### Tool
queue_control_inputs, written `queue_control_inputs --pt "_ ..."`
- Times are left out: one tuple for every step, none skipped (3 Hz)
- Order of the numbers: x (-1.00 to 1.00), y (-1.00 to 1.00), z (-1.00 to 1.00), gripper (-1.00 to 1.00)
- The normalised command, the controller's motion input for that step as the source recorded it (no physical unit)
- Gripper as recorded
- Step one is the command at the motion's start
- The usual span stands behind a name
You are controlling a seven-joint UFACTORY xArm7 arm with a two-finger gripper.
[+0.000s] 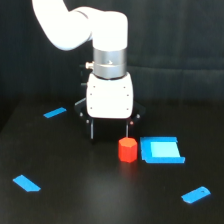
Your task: Pick up the red object from the table
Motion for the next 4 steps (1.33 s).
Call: queue_control_inputs --pt "0.44 -0.61 -0.09 0.97" --pt "0.13 -0.54 -0.02 1.00" --pt "0.16 -0.33 -0.12 0.90" --pt "0.08 -0.16 -0.02 0.64"
